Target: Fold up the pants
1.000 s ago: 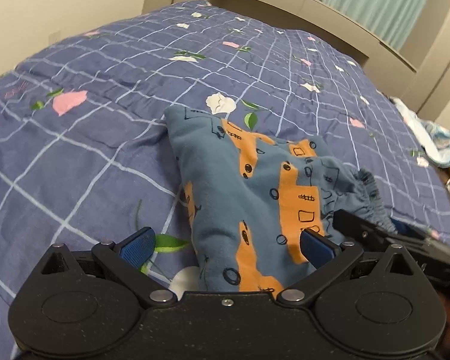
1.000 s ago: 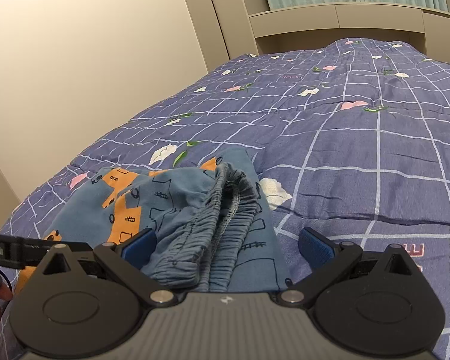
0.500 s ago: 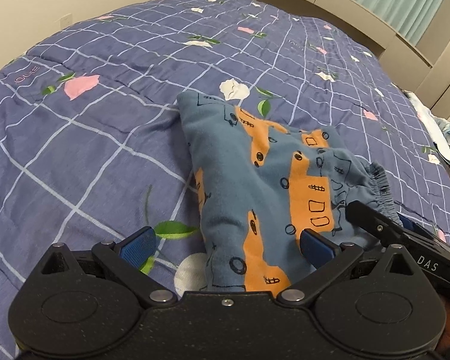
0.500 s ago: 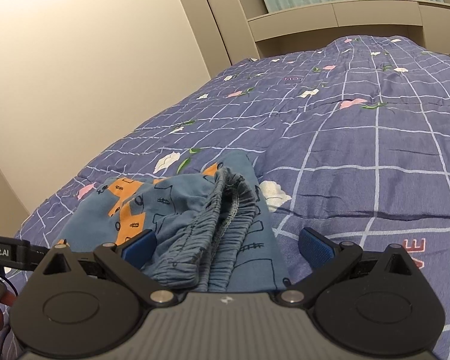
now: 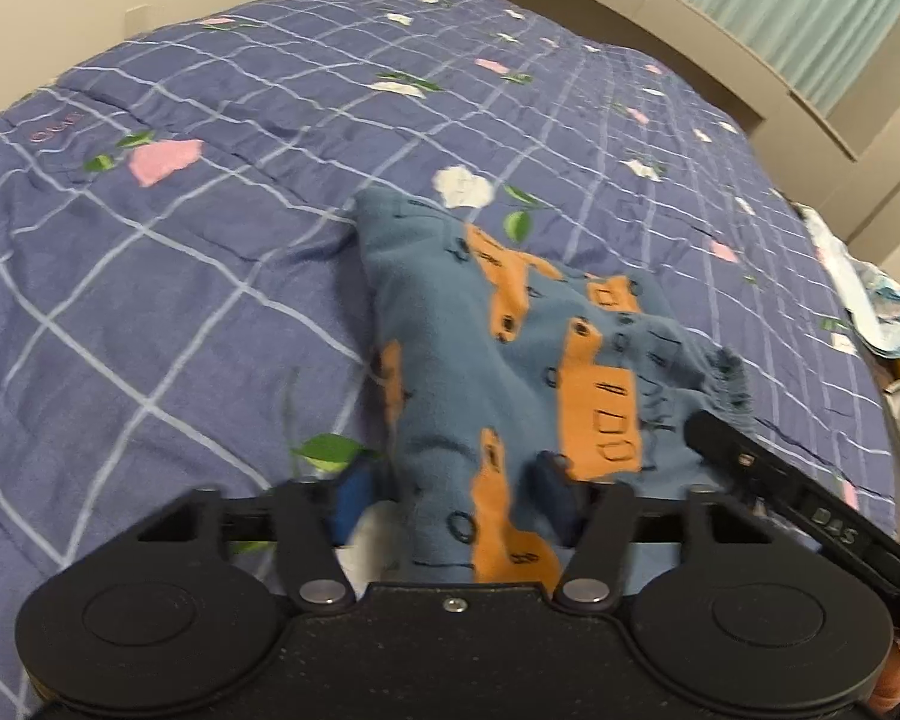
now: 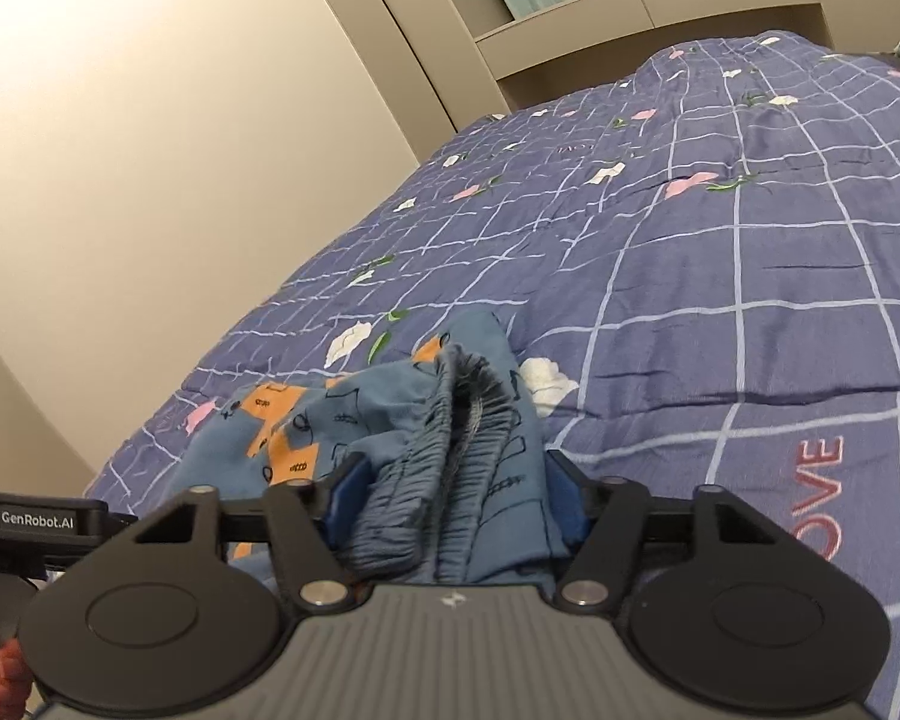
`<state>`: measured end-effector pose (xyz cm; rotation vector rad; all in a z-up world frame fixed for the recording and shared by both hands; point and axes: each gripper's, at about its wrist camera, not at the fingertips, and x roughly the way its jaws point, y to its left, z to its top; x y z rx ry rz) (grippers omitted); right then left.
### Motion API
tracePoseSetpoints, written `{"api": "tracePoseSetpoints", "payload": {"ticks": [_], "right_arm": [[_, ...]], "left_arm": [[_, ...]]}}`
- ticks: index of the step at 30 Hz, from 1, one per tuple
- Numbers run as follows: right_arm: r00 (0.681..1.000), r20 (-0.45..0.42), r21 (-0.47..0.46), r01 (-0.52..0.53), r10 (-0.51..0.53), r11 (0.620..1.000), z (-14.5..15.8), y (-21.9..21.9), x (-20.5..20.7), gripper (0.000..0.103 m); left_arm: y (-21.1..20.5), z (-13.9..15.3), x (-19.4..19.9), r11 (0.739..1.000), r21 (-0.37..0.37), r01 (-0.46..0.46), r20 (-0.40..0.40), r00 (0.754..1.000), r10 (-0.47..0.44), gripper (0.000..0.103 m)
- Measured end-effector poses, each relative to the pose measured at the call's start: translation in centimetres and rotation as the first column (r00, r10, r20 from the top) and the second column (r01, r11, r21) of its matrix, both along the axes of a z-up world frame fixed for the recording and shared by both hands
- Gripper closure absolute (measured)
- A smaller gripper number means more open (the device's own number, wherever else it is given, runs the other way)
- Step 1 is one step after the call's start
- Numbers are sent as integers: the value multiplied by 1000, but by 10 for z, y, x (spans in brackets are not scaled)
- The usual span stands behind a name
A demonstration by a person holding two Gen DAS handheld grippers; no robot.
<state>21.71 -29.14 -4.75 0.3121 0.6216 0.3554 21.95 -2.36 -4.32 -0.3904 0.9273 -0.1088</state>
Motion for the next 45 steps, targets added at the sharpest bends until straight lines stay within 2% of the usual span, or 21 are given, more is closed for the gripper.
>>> {"api": "tracePoseSetpoints", "payload": {"ticks": [4, 7, 14, 19, 25, 32, 37, 41, 45], "right_arm": [[1000, 10, -30, 17, -16, 999, 5, 10, -7, 55], [999, 25, -62, 36, -35, 997, 8, 18, -13, 61], [997, 55, -134, 63, -56, 989, 16, 33, -21, 66], [996, 84, -200, 49, -32, 979, 23, 40, -22, 71], [990, 141, -218, 53, -22, 975, 40, 40, -30, 74], [969, 234, -268, 146, -82, 952, 60, 15, -48, 75], [940, 285, -249, 263, -189, 932, 71, -26, -73, 75], [917, 285, -237, 350, -280, 906, 67, -60, -97, 75], [898, 255, -222, 415, -358, 882, 56, -87, -122, 75]], "left_arm": [[-2, 1, -4, 1000, 10, -1, 15, 1000, 1, 59], [1, 1, -6, 1000, -3, -8, 20, 1000, 8, 63], [3, 1, -6, 1000, -15, -11, 26, 1000, 11, 66], [2, 3, -7, 1000, -23, -10, 44, 999, 11, 77], [-13, 13, -2, 1000, -8, 12, 64, 998, -11, 80], [-64, 32, 9, 992, 12, 123, 108, 986, -124, 83], [-119, 41, 13, 971, 36, 237, 137, 961, -240, 83], [-160, 37, 9, 944, 58, 324, 129, 935, -329, 83], [-182, 29, 0, 927, 74, 367, 123, 920, -373, 83]]}}
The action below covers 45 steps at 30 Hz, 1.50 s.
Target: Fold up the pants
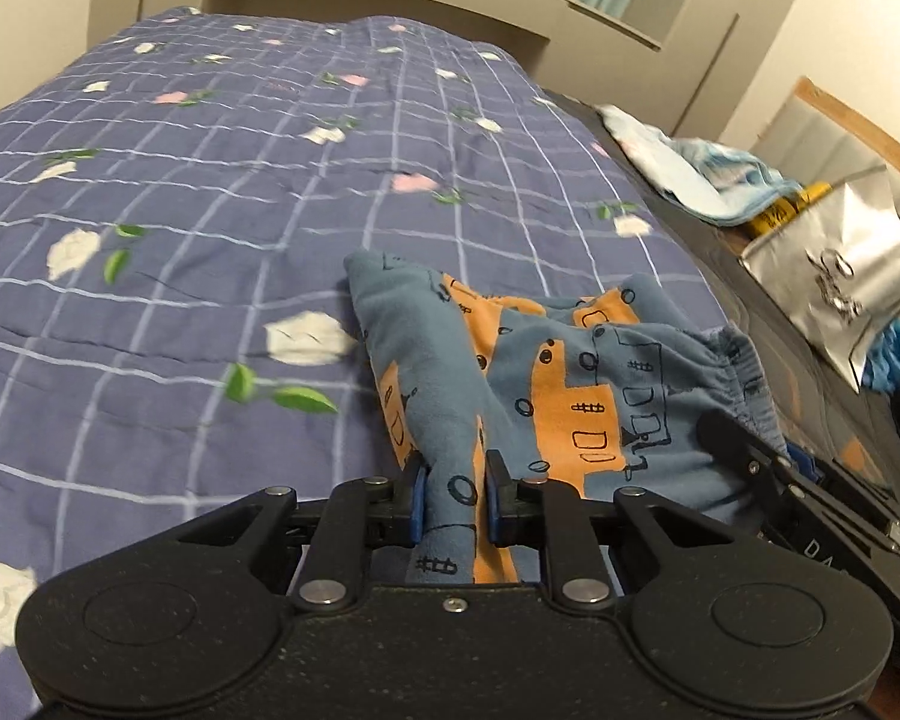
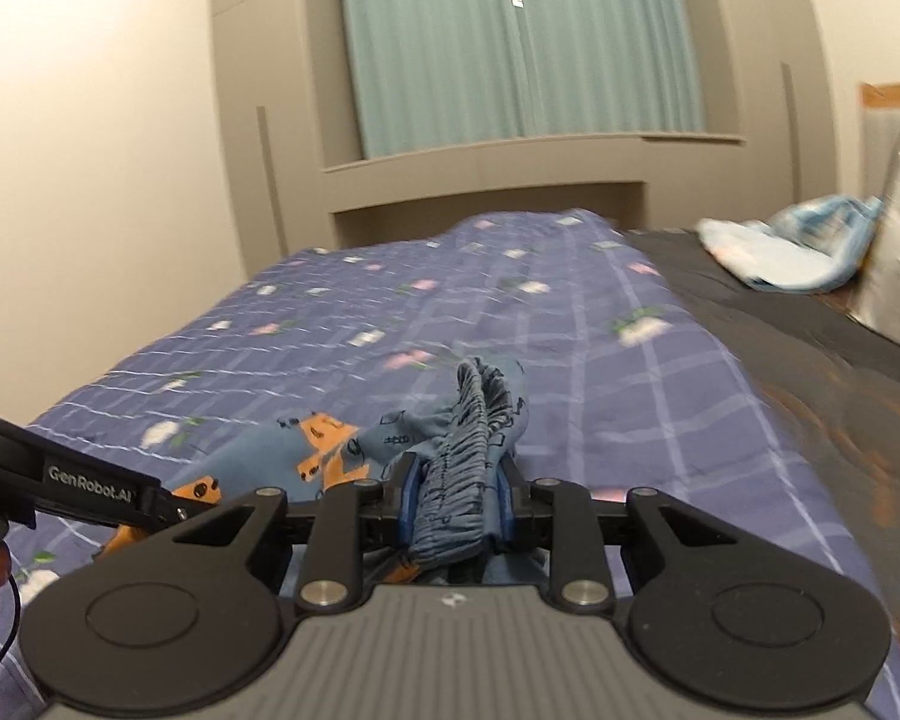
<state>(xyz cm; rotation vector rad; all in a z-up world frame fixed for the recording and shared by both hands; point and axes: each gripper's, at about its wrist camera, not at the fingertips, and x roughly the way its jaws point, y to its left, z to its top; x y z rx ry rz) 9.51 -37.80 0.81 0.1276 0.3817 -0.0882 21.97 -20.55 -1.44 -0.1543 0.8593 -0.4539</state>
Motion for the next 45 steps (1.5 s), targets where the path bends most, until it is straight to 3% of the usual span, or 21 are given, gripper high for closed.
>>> {"api": "tracePoseSetpoints", "payload": {"ticks": [9, 12, 13, 16, 18, 23, 30, 36, 45], "right_arm": [[997, -56, 58, 62, -59, 996, -31, -15, -13, 70], [994, -65, 49, 90, -87, 995, -32, -15, -15, 64], [993, -68, 44, 100, -97, 994, -32, -15, -16, 57], [991, -65, 38, 118, -116, 992, -31, -16, -20, 48], [989, -67, 31, 132, -129, 991, -29, -14, -24, 37], [989, -37, 8, 144, -144, 989, -18, -4, -36, 16], [989, 32, -37, 148, -147, 988, 7, 17, -58, 0], [984, 82, -65, 162, -157, 985, 25, 34, -80, 0], [988, 59, -77, 146, -142, 986, 30, 64, -115, 0]], "left_arm": [[-1, -4, -3, 1000, 31, 7, 6, 1000, -8, 75], [1, -1, -5, 999, 34, 7, 9, 1000, -8, 73], [2, 1, -7, 999, 36, 6, 14, 1000, -6, 73], [6, 7, -12, 999, 38, 0, 28, 1000, -1, 58], [10, 12, -16, 999, 35, -10, 44, 999, 8, 40], [24, 26, -32, 999, 28, -33, 99, 995, 30, 22], [51, 49, -56, 998, 19, -62, 171, 984, 57, 2], [72, 60, -80, 996, 19, -83, 224, 972, 77, 1], [102, 51, -123, 988, 85, -130, 305, 947, 98, 1]]}}
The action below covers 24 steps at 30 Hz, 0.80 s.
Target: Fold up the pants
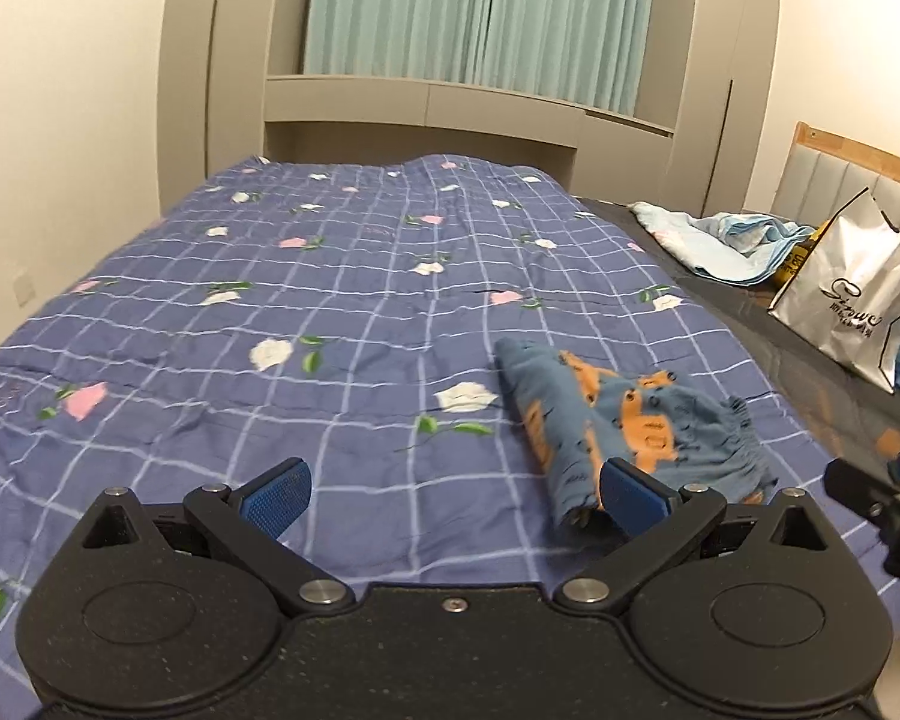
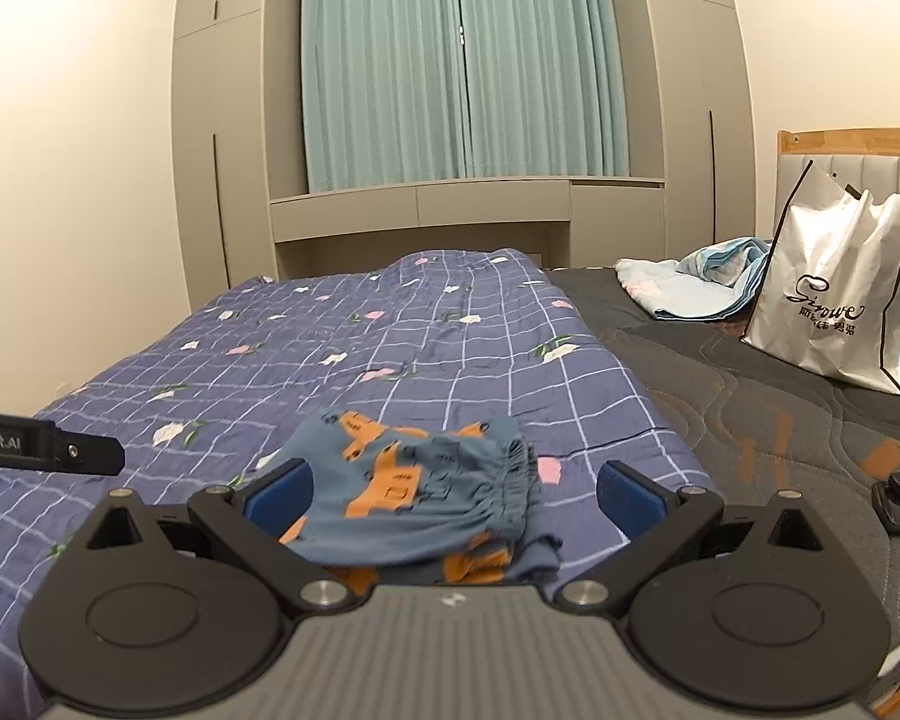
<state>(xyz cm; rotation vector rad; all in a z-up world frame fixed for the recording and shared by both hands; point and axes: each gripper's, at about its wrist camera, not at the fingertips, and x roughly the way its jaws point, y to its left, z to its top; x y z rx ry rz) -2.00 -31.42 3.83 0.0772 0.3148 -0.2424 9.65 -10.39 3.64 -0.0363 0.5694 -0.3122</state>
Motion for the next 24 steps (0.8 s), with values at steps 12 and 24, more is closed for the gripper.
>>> {"api": "tracePoseSetpoints", "payload": {"ticks": [12, 24], "right_arm": [[1000, -28, -2, 14, -14, 1000, -11, 42, -51, 0], [995, -7, -9, 101, -101, 995, -30, 46, -73, 0]], "left_arm": [[32, -33, -47, 999, 31, -17, 15, 1000, 16, 1], [25, -38, -69, 998, 63, 1, 55, 998, -4, 1]]}}
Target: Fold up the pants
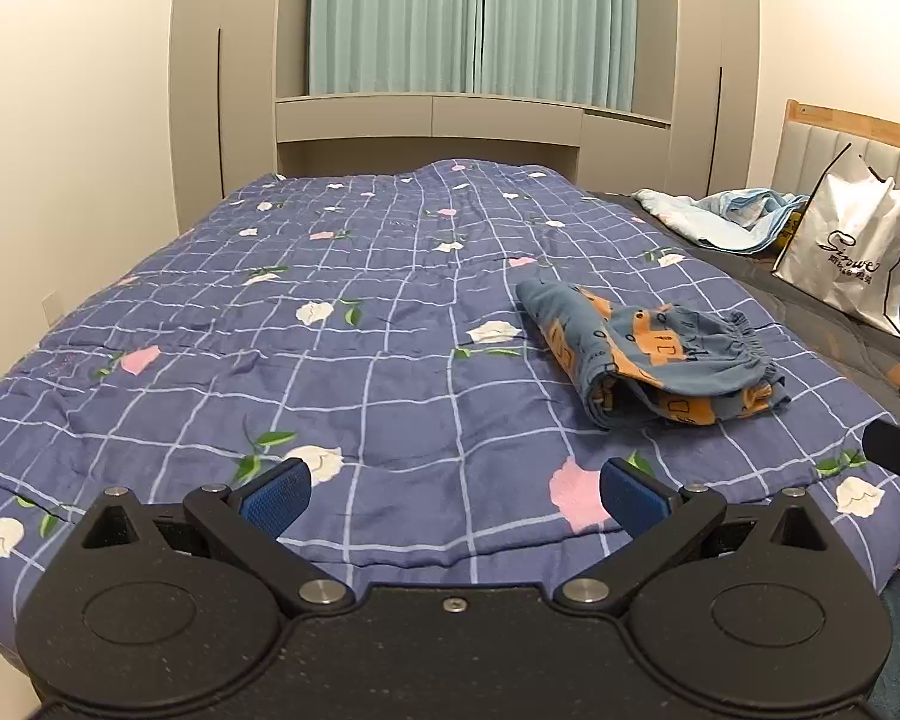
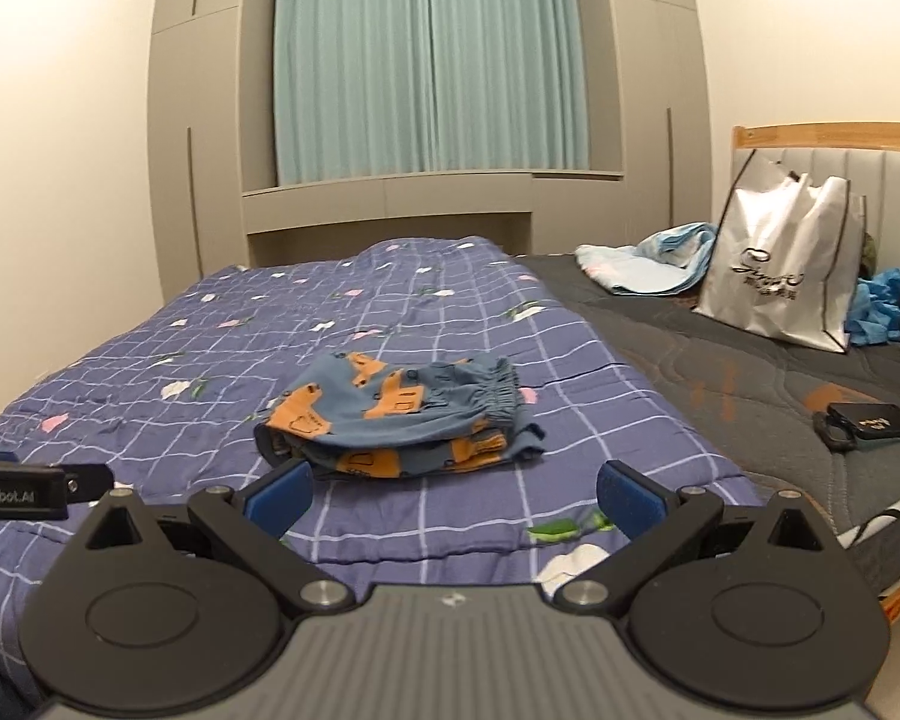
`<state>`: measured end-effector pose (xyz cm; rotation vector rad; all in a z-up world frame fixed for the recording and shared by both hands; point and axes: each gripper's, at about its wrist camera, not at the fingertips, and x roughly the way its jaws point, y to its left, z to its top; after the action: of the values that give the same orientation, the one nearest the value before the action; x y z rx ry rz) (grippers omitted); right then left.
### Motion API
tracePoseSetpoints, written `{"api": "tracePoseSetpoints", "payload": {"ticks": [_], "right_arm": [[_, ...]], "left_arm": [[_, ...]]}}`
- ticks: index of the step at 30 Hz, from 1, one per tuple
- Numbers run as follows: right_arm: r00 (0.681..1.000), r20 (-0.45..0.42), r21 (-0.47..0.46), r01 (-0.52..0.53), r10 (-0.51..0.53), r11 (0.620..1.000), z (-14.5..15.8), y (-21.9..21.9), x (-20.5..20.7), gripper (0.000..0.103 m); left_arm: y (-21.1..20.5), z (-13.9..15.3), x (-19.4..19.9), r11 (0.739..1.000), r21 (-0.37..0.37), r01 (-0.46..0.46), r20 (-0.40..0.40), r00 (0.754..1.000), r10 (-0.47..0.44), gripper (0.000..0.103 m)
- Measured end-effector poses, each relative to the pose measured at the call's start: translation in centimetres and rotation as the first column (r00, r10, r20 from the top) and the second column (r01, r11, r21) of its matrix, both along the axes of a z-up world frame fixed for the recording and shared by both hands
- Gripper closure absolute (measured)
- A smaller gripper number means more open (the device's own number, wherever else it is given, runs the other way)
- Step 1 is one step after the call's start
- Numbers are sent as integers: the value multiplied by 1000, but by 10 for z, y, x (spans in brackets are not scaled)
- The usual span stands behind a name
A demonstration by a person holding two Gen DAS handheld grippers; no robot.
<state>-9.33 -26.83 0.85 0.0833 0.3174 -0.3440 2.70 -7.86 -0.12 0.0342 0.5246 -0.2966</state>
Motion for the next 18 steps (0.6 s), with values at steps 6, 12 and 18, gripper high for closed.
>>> {"api": "tracePoseSetpoints", "payload": {"ticks": [6, 12, 18], "right_arm": [[1000, -2, 20, 20, -20, 1000, -4, -6, -2, 0], [1000, -8, 24, 17, -16, 1000, -5, -7, -1, 0], [1000, -5, 28, 19, -19, 999, -5, -8, -1, 0]], "left_arm": [[-1, -1, -2, 1000, -11, 13, 0, 1000, -13, 1], [2, -1, -2, 1000, -16, -3, -2, 1000, 3, 1], [6, 0, -2, 1000, -23, -11, -1, 1000, 11, 1]]}}
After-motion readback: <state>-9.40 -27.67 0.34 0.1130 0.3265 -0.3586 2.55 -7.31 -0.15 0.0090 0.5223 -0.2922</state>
